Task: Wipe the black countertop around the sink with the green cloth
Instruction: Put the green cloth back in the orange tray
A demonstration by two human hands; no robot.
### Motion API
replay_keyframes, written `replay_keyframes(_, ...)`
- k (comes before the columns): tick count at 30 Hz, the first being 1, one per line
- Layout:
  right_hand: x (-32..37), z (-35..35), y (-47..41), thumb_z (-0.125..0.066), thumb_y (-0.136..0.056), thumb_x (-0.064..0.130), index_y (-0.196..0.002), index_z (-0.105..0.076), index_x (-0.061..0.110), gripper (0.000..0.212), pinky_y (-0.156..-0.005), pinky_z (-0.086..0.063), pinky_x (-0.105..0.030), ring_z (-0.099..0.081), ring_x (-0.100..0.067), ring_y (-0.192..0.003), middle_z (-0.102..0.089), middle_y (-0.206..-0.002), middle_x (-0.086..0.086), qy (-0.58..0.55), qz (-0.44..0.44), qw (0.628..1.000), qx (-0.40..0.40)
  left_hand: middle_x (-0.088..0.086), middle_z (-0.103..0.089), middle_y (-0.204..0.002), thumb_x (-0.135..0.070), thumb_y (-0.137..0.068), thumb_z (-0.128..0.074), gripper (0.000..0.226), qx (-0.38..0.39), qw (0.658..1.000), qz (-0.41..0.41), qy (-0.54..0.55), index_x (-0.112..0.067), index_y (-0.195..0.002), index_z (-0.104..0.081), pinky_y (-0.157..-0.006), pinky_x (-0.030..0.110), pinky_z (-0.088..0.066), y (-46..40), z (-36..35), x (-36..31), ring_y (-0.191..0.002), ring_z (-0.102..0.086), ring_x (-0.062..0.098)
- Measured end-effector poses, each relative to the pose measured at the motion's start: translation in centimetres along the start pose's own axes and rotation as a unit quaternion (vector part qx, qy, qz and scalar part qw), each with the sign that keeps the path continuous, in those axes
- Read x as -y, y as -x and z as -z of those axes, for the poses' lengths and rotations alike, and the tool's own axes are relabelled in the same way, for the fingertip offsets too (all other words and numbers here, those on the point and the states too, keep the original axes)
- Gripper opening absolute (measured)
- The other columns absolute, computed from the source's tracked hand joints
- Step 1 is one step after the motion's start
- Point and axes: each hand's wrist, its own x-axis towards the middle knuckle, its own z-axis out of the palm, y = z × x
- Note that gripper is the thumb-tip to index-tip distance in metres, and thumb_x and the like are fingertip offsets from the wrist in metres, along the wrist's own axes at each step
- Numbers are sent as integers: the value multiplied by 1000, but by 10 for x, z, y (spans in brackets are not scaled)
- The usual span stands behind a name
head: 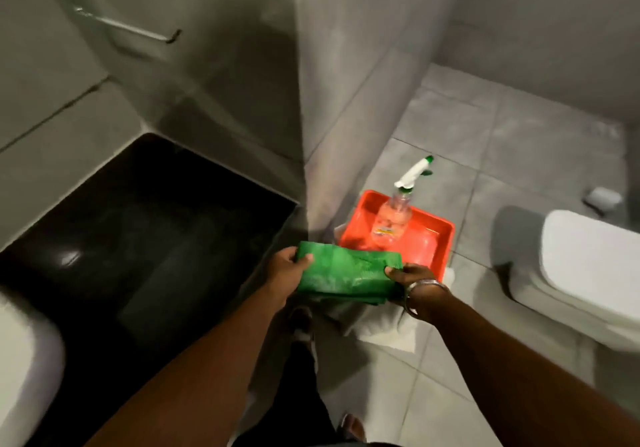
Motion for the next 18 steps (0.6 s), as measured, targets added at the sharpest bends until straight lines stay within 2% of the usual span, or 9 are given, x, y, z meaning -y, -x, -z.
replay_keyframes(4, 7, 37, -70, -66, -86, 5, -86, -62, 5, 4, -49, -54, -35, -60, -33, -69, -61, -85, -22, -9, -2, 996, -89, 8, -69, -88, -13, -87, -70, 14, 70, 995, -9, -71, -7, -99, -71, -76, 33, -52, -78, -73, -16, -80, -62, 19)
replay_keyframes(7, -1, 61, -119, -63, -88, 5, -80, -62, 10, 9, -64, -57, -55, -63, -42, -79, -61, -88, -28, -18, -42, 988, -145, 13, -72, -88, -16, -86, -71, 3, 113, 986, 9, -126, -15, -87, -68, -77, 42, -56, -119, -120, -9, -77, -65, 24)
replay_keyframes(9, -11, 76, -151, -62, -87, 4, -77, -62, 8, 11, -75, -54, -63, -63, -45, -80, -62, -86, -30, -3, -61, 984, -166, 22, -73, -93, -15, -85, -70, 6, 130, 979, 25, -155, -12, -88, -67, -81, 50, -57, -142, -146, 3, -81, -67, 30)
replay_keyframes(11, -17, 82, -168, -61, -86, 2, -73, -61, 9, 15, -79, -53, -59, -61, -39, -75, -60, -81, -26, 19, -86, 979, -186, 27, -71, -97, -9, -86, -68, 9, 145, 974, 49, -170, -5, -94, -69, -83, 53, -55, -155, -160, 14, -86, -67, 34)
replay_keyframes(13, -27, 89, -188, -62, -81, 2, -70, -64, 10, 13, -77, -54, -54, -61, -35, -74, -63, -79, -22, 38, -96, 976, -192, 22, -72, -98, -5, -87, -65, 9, 151, 967, 52, -200, -5, -95, -69, -85, 53, -54, -163, -168, 20, -90, -67, 38)
replay_keyframes(15, -40, 97, -207, -66, -73, 4, -78, -69, 6, 6, -78, -56, -48, -64, -33, -78, -69, -84, -19, 89, -94, 972, -196, 17, -70, -99, -3, -88, -60, 10, 161, 963, 70, -206, -10, -92, -66, -85, 55, -55, -166, -167, 16, -91, -66, 37)
replay_keyframes(18, -39, 105, -209, -68, -75, 12, -91, -73, 6, 18, -85, -54, -41, -67, -35, -91, -73, -97, -18, 165, -89, 965, -182, 19, -67, -112, -3, -87, -54, 19, 187, 964, 124, -140, -17, -96, -64, -94, 56, -53, -165, -164, -1, -106, -64, 40)
